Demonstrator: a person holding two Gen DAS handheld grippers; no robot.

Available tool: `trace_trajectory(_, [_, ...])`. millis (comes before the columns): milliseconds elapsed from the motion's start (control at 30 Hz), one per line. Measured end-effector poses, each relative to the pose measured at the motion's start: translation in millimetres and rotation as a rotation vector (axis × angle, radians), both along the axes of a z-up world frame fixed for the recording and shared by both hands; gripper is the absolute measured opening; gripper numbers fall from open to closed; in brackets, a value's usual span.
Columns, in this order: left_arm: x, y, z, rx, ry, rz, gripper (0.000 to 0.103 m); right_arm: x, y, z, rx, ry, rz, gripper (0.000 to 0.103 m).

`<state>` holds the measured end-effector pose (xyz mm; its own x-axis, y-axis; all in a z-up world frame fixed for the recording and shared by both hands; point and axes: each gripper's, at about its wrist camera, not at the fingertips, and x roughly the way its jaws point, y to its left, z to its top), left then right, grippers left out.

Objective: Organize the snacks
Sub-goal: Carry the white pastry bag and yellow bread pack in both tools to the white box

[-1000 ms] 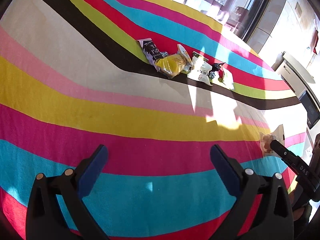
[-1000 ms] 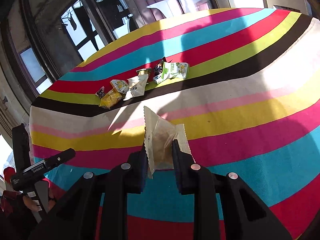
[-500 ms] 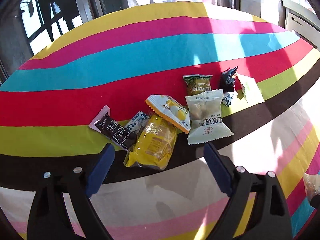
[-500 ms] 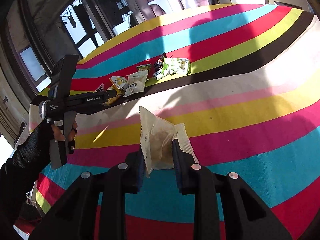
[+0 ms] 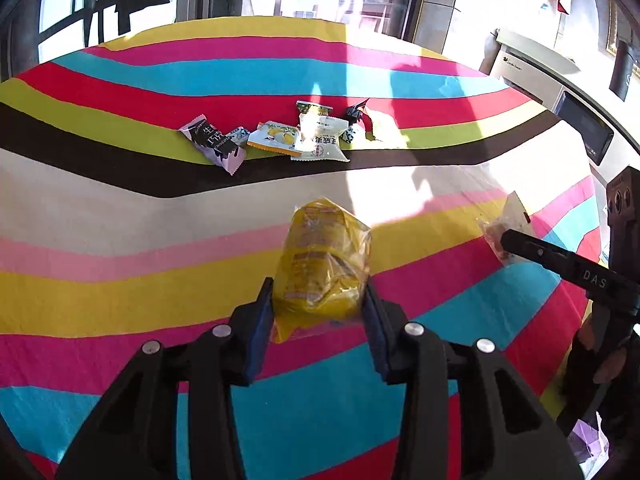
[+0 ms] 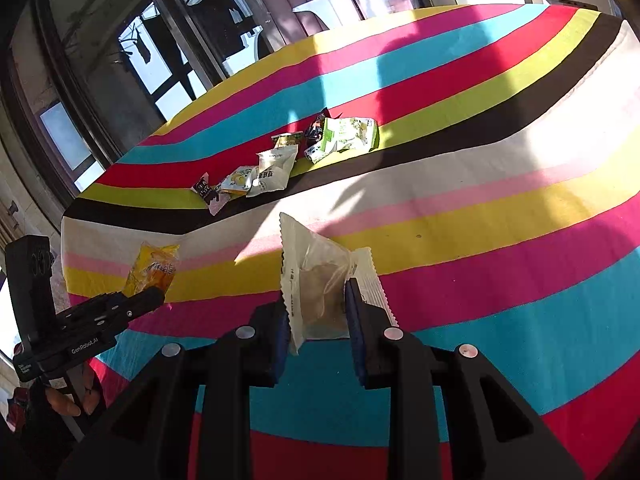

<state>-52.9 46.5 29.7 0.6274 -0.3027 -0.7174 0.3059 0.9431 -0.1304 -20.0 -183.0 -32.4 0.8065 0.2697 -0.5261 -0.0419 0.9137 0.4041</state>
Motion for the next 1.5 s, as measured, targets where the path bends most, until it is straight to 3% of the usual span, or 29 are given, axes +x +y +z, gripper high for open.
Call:
trace_trajectory(167, [-28, 12, -18, 0.001, 0.037, 0.038, 0.046, 1, 0, 0, -0.005, 0.002, 0.000, 0.025])
trace_trajectory(300, [-15, 22, -19, -0.046, 0.076, 0.086, 0.085, 1, 1, 0, -0.009, 0.007, 0.000, 0.025])
trace_trajectory(400, [-9, 21, -20, -0.041, 0.083, 0.081, 0.086, 3, 2, -1, -0.015, 0.015, 0.000, 0.025])
trace_trajectory(500, [-12, 18, -20, -0.025, 0.075, 0.074, 0.084, 4, 1, -1, -0.017, 0.020, -0.001, 0.026])
trace_trajectory(600, [-15, 14, -19, -0.001, 0.064, 0.073, 0.061, 6, 3, -2, -0.029, 0.030, 0.000, 0.026])
trace_trajectory(633, [-15, 14, -19, 0.003, 0.062, 0.069, 0.042, 5, 4, -2, -0.034, 0.029, -0.003, 0.026])
trace_trajectory(867, [-14, 17, -20, -0.008, 0.060, 0.076, 0.042, -8, -8, 1, 0.012, -0.035, -0.050, 0.022])
trace_trajectory(1133, [-23, 11, -12, 0.036, 0.014, 0.087, 0.042, -12, -9, 6, 0.033, -0.053, -0.043, 0.022])
trace_trajectory(1267, [-50, 7, -4, -0.068, 0.039, 0.056, 0.042, -38, -18, 8, 0.168, -0.071, -0.056, 0.022])
trace_trajectory(1367, [-67, 1, -1, -0.116, 0.053, 0.028, 0.042, -60, -11, 13, 0.149, -0.077, -0.042, 0.022])
trace_trajectory(1500, [-81, -12, -4, -0.122, 0.071, -0.004, 0.042, -86, -2, 14, 0.124, -0.062, -0.010, 0.022])
